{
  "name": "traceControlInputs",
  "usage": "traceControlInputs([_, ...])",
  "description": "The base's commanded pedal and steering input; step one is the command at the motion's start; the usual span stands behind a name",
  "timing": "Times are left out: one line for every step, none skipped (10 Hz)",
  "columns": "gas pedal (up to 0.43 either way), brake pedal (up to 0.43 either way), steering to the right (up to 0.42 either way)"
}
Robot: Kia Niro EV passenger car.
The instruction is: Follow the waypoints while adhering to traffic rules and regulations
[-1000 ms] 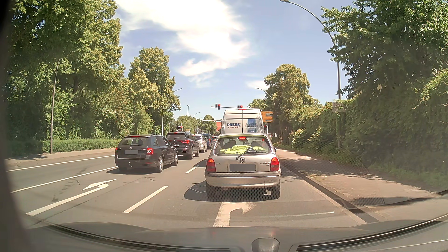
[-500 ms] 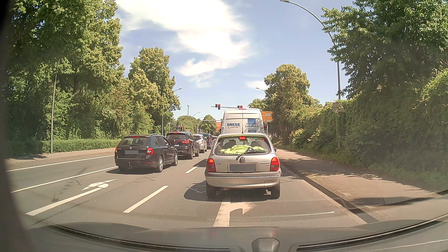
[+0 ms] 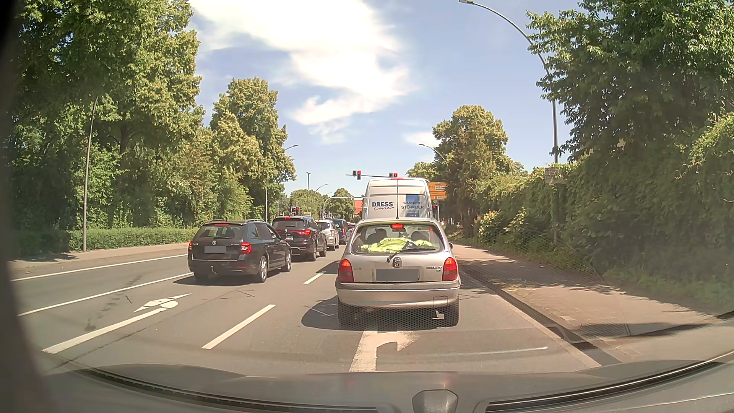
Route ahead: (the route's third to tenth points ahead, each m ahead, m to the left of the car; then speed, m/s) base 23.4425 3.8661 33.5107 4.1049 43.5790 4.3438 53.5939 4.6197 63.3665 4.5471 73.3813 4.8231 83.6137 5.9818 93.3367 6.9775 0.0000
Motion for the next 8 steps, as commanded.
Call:
traceControlInputs([0.0, 0.22, 0.008])
traceControlInputs([0.0, 0.22, 0.008])
traceControlInputs([0.0, 0.22, 0.008])
traceControlInputs([0.0, 0.22, 0.008])
traceControlInputs([0.0, 0.22, 0.008])
traceControlInputs([0.0, 0.22, 0.007])
traceControlInputs([0.0, 0.22, 0.007])
traceControlInputs([0.0, 0.22, 0.008])
